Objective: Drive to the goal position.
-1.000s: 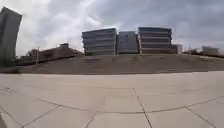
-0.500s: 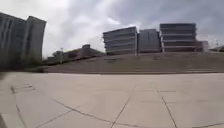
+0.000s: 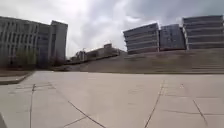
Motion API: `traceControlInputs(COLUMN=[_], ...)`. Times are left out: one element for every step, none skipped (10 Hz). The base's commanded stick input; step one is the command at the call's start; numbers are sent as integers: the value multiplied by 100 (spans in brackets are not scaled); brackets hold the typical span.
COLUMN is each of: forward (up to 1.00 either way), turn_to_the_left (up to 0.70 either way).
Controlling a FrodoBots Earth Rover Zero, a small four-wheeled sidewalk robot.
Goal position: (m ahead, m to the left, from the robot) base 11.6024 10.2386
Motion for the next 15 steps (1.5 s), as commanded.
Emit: traceControlInputs(forward=[70, 70, 70, 70, 70, 70, 70, 70, 70, 70, 70, 70, 70, 70, 70], turn_to_the_left=[0, 0, 0, 0, 0, 0, 0, 0, 0, 0, 0, 0, 0, 1, 35])
